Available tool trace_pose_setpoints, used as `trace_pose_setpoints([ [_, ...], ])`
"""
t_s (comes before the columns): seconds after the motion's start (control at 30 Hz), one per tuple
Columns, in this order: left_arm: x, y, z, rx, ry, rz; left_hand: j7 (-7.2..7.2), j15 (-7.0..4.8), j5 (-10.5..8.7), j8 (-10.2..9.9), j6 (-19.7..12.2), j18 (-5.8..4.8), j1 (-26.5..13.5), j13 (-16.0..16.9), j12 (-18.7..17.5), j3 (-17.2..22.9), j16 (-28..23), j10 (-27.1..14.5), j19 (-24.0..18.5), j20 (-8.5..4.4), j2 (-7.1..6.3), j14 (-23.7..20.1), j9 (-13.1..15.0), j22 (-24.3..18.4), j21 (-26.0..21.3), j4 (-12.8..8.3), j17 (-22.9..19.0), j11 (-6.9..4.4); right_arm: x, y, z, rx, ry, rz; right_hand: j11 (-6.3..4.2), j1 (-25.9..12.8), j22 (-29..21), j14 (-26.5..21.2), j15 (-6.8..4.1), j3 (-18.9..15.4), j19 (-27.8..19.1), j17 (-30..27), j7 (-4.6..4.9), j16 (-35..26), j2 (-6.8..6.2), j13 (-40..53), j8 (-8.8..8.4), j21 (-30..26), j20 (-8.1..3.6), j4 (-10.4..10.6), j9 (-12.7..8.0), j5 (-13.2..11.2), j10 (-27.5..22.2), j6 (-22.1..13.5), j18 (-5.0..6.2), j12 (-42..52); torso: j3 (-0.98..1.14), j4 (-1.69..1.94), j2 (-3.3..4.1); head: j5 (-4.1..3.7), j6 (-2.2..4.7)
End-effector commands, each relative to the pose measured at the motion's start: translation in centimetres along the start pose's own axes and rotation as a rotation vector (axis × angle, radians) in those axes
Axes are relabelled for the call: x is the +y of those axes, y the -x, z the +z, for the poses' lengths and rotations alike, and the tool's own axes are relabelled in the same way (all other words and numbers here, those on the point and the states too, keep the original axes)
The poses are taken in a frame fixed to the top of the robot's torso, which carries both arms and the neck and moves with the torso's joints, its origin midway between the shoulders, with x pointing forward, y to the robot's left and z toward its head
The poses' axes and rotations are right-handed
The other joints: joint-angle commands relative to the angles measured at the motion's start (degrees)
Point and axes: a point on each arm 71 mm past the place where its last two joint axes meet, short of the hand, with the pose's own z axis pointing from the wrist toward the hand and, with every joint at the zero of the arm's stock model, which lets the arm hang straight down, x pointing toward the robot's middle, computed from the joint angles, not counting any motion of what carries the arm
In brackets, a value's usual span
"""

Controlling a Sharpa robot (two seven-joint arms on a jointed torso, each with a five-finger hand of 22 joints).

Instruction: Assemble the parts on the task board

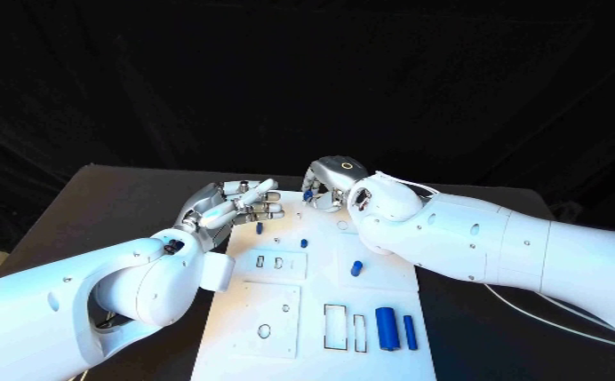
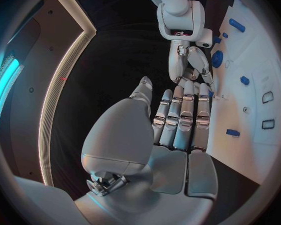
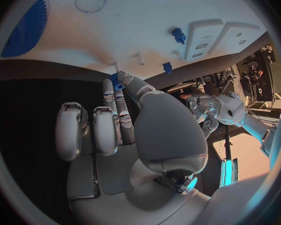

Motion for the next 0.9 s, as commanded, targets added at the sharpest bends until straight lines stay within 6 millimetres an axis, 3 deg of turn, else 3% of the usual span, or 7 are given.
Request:
trace_pose_setpoints([
  [0.03, -0.15, -0.38, 0.09, 0.026, -0.008, -0.006, 0.31, 0.23, 0.18, -0.3, 0.21, 0.29, 0.28, -0.03, -0.28, -0.06, -0.31, 0.11, 0.45, 0.06, 0.08, 0.09, -0.06, -0.07, 0.1, -0.18, 0.07, 0.18, 0.18, -0.29, 0.09, 0.012, 0.014, 0.0, -0.79, -0.28, -0.01, 2.82, -0.03, 0.82, 0.17, 0.08, 0.11, 0.36, 0.54, 1.3, 0.16, 0.11, 0.23, 0.45, 2.34, 0.33, 0.84, -0.44, -0.47, 0.04, 0.03, 0.05, 0.05, 0.04, -0.11],
  [0.2, -0.15, -0.45, 0.13, 0.028, -0.007, -0.007, 0.31, 0.23, 0.18, -0.3, 0.21, 0.29, 0.28, -0.03, -0.28, -0.06, -0.31, 0.11, 0.45, 0.06, 0.08, 0.09, -0.06, -0.07, 0.1, -0.18, 0.07, 0.18, 0.57, -0.69, 0.0, 0.039, 0.024, 0.005, -0.74, -0.53, -0.13, 2.8, 0.02, 0.82, 0.04, 0.03, 0.12, 0.36, 0.4, 1.34, 0.09, 0.04, 0.28, 0.62, 2.43, 0.33, 0.79, -0.53, -0.44, -0.06, 0.01, -0.02, 0.07, 0.38, -0.31],
  [0.9, -0.25, -0.34, 0.21, 0.031, -0.008, -0.007, 0.35, 0.27, 0.18, -0.4, 0.18, 0.29, 0.28, -0.03, -0.4, -0.11, -0.44, 0.07, 0.42, 0.08, 0.13, 0.03, -0.06, -0.12, 0.05, -0.21, 0.08, 0.22, 0.08, -1.16, 0.56, 0.067, -0.008, -0.018, -0.63, -1.0, -0.33, 2.79, 0.13, 0.86, -0.22, 0.12, 0.19, 0.49, 0.08, 1.42, -0.19, -0.09, 0.4, 0.99, 2.61, 0.14, 0.47, -0.91, -0.36, -0.41, 0.0, 0.12, 0.17, 0.21, -0.34],
])
